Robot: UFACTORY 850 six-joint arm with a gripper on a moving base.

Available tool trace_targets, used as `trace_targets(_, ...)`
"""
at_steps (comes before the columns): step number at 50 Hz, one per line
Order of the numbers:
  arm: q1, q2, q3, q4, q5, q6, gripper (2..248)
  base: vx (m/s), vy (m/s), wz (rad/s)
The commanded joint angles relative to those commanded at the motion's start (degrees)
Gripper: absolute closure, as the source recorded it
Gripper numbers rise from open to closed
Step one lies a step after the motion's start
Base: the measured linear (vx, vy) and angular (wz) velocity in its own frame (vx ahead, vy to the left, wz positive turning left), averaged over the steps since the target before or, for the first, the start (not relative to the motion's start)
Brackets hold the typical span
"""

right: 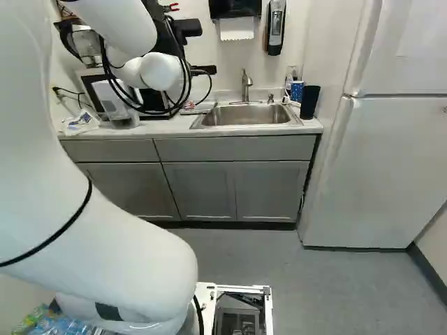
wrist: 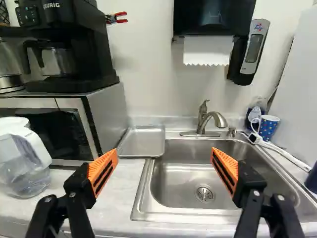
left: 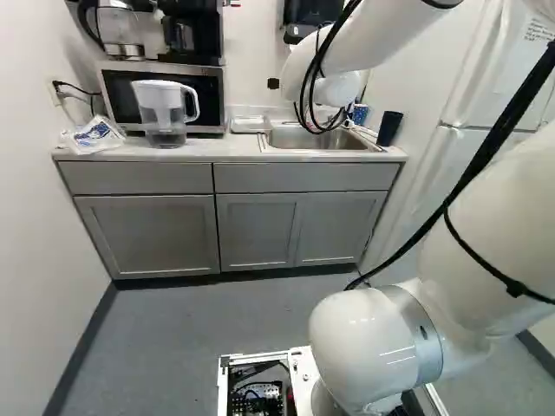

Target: Rinse the cup and place it in the tray

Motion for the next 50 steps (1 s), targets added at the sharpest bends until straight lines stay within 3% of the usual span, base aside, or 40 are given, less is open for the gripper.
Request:
trace_targets(35, 0.0, 0.0, 0.0, 0.0, 0.0, 0.0, 3, 0.131, -0.004, -0.028)
trace_targets(50, 0.0, 0.0, 0.0, 0.0, 0.0, 0.0, 3, 0.157, -0.031, -0.185)
